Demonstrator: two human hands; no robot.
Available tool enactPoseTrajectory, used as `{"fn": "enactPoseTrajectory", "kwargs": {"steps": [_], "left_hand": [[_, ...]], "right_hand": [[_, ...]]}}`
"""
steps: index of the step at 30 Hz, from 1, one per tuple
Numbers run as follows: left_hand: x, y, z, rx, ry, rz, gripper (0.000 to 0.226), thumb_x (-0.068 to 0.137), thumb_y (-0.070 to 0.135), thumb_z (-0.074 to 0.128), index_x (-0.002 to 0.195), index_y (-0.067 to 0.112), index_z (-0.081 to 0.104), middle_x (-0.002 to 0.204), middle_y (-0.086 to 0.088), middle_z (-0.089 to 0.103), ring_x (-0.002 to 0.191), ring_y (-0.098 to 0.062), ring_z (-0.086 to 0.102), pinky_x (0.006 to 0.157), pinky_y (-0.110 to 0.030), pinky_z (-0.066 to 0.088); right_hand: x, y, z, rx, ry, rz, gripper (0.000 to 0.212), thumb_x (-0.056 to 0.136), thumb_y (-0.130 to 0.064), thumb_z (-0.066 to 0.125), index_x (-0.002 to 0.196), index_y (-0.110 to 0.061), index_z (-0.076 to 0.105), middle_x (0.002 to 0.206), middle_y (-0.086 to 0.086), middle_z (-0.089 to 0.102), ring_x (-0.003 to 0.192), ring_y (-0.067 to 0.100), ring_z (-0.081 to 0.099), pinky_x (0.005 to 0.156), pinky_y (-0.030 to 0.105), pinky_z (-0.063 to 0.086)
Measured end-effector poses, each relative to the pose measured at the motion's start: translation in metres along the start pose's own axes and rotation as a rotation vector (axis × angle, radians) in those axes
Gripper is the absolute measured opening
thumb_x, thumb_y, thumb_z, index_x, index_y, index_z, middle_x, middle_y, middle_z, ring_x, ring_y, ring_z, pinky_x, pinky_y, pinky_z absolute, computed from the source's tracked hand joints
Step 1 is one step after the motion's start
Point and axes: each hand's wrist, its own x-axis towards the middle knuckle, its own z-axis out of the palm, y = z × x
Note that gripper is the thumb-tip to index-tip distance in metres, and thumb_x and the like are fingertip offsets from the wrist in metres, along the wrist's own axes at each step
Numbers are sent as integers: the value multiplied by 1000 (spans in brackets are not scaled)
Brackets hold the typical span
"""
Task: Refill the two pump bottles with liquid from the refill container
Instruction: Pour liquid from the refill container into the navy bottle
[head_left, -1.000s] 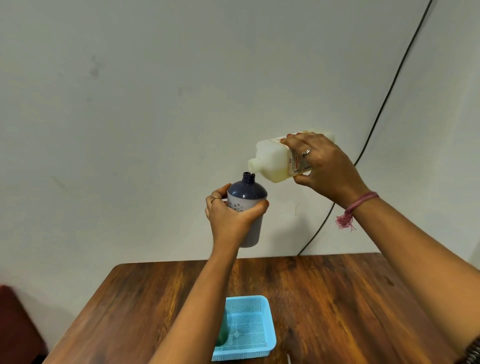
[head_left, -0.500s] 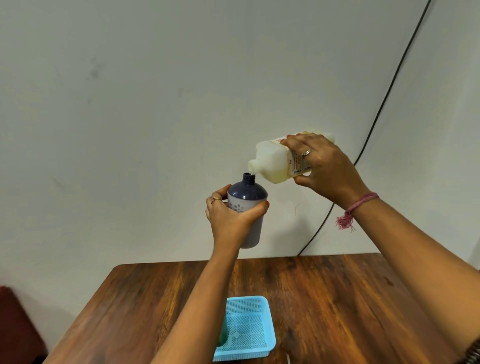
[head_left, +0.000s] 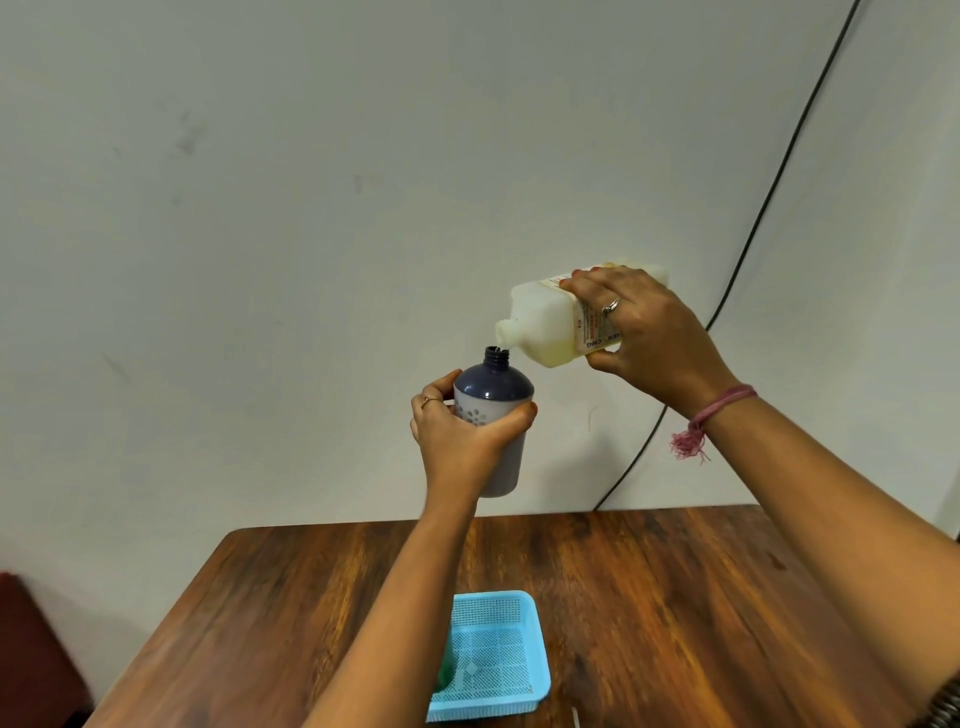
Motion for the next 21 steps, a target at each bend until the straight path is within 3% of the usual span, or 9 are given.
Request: {"fn": "enactPoseTrajectory", "kwargs": {"steps": [21], "left_hand": [[-2, -1, 2, 12, 0, -11, 92, 35, 62, 75, 116, 34, 40, 124, 2, 48, 116, -23, 51, 93, -44, 54]], "right_hand": [[-2, 1, 0, -6, -19, 1, 74, 63, -8, 84, 129, -6, 54, 125, 16, 60, 115, 37, 55, 98, 48, 44]]}}
